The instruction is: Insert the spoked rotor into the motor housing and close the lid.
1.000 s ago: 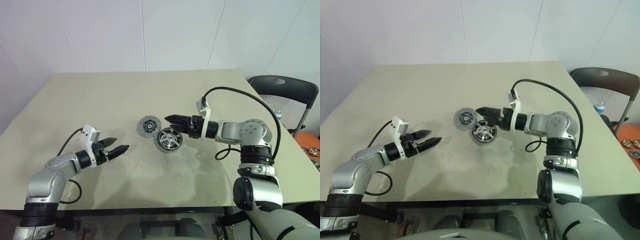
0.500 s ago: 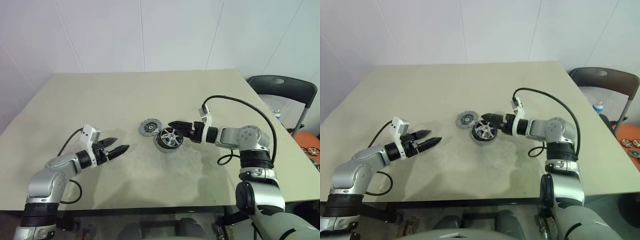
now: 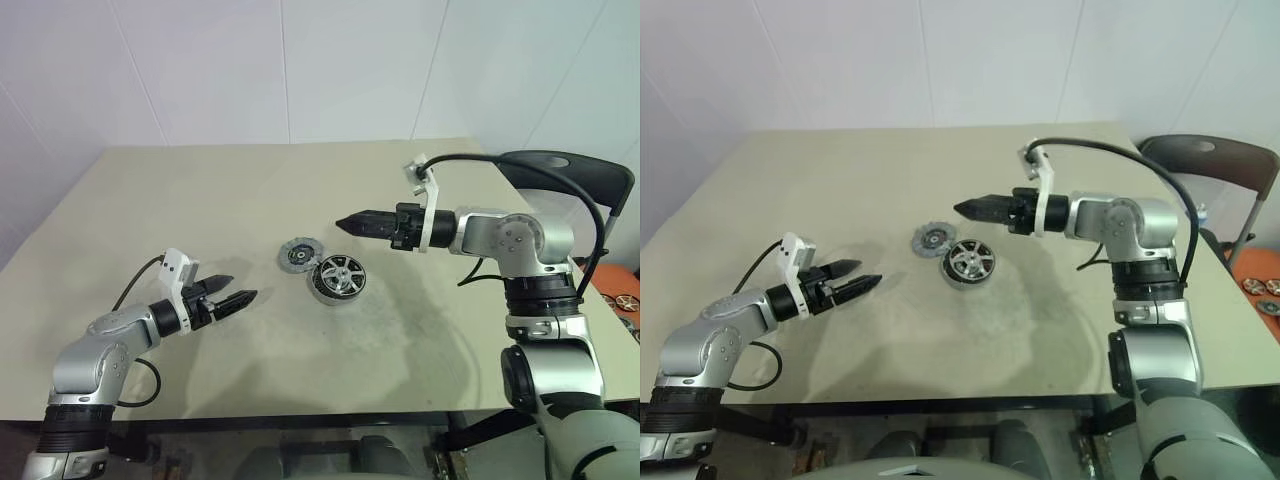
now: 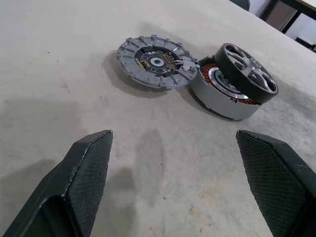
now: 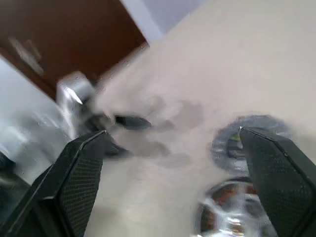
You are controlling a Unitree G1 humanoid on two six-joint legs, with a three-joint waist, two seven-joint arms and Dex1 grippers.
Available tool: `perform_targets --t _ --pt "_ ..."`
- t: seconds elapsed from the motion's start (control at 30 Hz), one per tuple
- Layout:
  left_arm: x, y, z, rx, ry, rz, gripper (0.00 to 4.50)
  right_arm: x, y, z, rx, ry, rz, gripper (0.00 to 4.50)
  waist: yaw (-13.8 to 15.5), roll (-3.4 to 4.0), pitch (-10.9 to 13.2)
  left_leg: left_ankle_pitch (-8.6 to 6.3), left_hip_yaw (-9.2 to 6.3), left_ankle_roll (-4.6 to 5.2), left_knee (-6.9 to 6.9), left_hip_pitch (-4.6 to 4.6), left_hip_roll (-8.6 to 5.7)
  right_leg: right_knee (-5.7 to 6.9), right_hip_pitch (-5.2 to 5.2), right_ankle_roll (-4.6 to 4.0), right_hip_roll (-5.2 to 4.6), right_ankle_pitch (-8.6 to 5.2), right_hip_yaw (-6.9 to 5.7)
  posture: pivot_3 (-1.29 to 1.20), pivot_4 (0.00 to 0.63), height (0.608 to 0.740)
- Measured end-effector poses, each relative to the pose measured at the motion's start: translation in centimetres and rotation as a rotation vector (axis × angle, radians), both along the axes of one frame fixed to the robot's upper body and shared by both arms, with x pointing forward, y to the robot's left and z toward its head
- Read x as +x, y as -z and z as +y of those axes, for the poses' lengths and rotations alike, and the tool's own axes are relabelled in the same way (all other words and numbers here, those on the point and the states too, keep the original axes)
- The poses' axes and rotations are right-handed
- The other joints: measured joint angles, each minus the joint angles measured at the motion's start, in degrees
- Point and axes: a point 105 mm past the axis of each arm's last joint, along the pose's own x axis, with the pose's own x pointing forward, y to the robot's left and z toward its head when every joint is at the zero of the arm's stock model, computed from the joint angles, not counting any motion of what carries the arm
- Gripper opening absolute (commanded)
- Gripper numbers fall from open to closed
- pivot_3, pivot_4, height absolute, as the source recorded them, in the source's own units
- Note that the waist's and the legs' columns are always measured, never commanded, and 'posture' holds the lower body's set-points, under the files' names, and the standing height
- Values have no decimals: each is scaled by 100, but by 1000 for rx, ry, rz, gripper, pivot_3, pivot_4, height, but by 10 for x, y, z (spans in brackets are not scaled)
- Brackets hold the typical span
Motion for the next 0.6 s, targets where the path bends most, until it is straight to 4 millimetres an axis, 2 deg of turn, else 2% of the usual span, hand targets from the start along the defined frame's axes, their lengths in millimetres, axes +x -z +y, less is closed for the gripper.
perform_targets --t 0.17,0.23,0.47,0.6 --pt "3 -3 1 -2 4 -6 4256 -11 3 21 -435 -282 -515 4470 0 -3 -2 1 -2 -3 8 -29 -2 1 -30 9 -3 5 0 0 0 740" --pt "4 -4 1 -2 8 -8 4256 -14 7 26 -542 -393 -648 4470 0 -5 -3 1 -1 -3 11 -35 -3 1 -36 10 -5 7 0 0 0 740" --pt "5 -5 0 -3 11 -11 4256 -2 6 26 -778 -648 -986 4470 5 -5 -3 3 -3 -6 11 -41 -5 1 -43 9 -8 8 1 0 0 740" --pt "6 -4 -1 -6 5 -11 4256 11 20 19 -841 -715 -1003 4470 -2 -6 -3 4 -3 -8 11 -43 -5 2 -44 8 -8 9 1 0 0 740"
